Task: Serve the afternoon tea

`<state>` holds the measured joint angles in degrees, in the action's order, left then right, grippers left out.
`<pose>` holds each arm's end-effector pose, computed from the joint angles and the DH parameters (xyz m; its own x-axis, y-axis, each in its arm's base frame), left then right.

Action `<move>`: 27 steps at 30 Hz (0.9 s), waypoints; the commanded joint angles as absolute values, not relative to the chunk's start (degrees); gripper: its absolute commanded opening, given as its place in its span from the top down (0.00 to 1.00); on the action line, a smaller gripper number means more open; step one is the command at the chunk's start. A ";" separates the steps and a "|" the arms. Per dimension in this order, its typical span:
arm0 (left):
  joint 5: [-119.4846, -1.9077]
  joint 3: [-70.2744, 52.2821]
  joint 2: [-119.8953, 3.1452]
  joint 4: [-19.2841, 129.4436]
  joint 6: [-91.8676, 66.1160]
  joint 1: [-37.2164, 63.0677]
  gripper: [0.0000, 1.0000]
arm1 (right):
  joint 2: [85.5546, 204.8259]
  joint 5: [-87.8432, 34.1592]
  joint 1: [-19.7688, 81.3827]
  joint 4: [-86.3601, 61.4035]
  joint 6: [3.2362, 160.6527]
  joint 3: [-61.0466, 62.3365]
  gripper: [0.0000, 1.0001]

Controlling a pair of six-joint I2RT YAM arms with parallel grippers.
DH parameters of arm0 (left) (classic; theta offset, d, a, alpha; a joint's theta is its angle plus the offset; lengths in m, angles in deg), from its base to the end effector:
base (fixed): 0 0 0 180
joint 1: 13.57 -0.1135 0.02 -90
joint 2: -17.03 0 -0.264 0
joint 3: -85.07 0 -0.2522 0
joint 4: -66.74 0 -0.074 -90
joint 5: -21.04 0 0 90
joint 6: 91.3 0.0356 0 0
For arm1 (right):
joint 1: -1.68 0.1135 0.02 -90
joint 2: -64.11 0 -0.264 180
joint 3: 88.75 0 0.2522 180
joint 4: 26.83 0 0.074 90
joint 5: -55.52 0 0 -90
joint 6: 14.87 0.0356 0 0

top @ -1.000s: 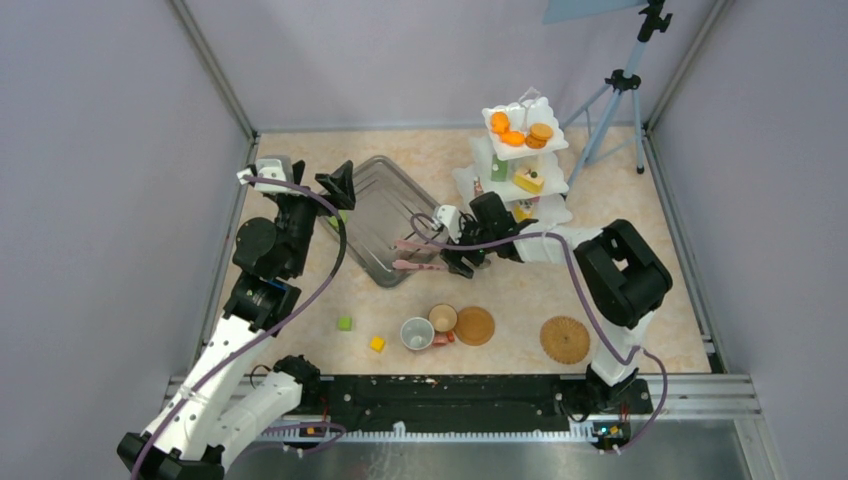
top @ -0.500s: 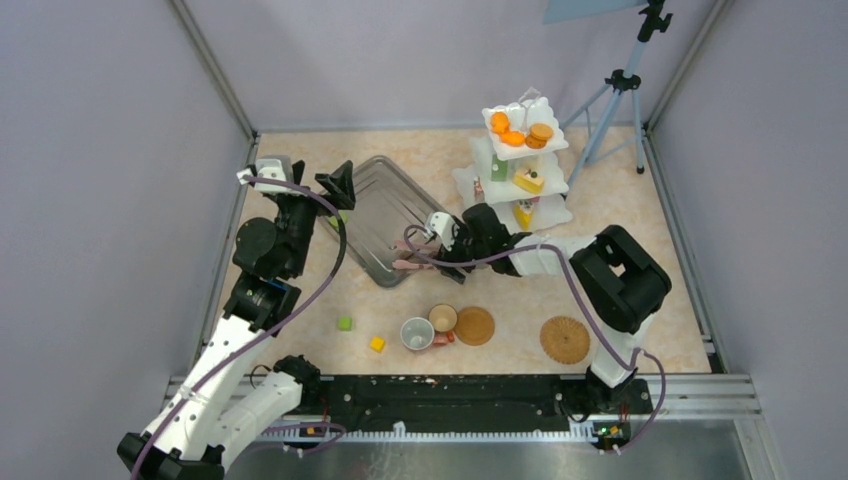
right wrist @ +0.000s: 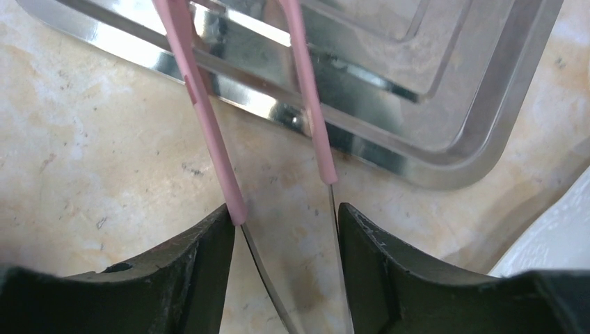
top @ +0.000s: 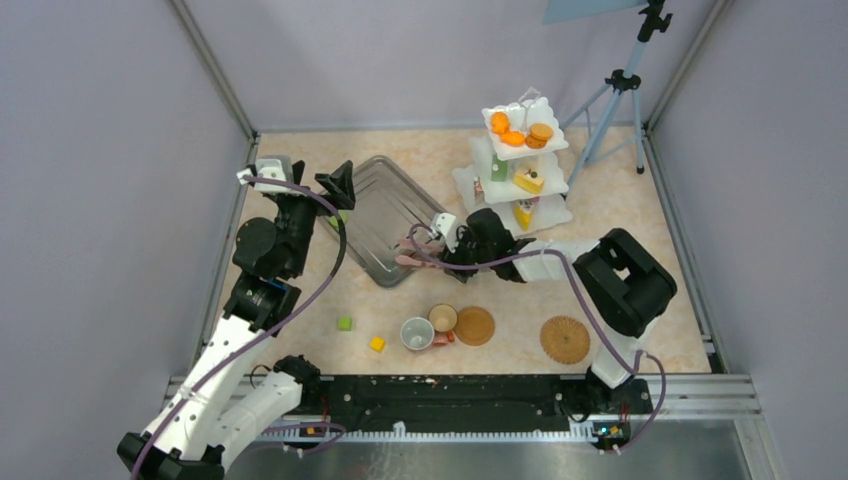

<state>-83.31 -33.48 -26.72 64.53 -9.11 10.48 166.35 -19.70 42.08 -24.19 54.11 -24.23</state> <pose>0.1626 -0.0629 0.4017 0.2176 -0.2413 -0.9457 0.2082 0.9581 -0.1965 0.2668 0.2390 0.1470 -0.1825 -0.6107 -0.7705 -0.9001 0.4192 -0.1191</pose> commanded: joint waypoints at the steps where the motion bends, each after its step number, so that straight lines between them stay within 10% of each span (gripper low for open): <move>1: -83.28 -31.83 -26.30 66.07 -8.94 10.68 0.01 | 161.17 -20.95 42.55 -24.36 60.01 -26.10 0.47; 13: -83.28 -31.71 -25.63 65.95 -8.95 10.65 0.01 | 151.75 -30.28 45.89 -15.92 82.18 -21.48 0.63; 27: -84.80 -31.73 -24.36 65.98 -7.80 10.65 0.01 | 171.45 -31.83 49.49 -11.43 110.77 5.10 0.60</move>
<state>-83.81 -33.48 -25.32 64.51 -8.65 10.48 165.80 -31.83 48.42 -13.30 99.34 -3.77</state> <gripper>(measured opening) 0.987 0.402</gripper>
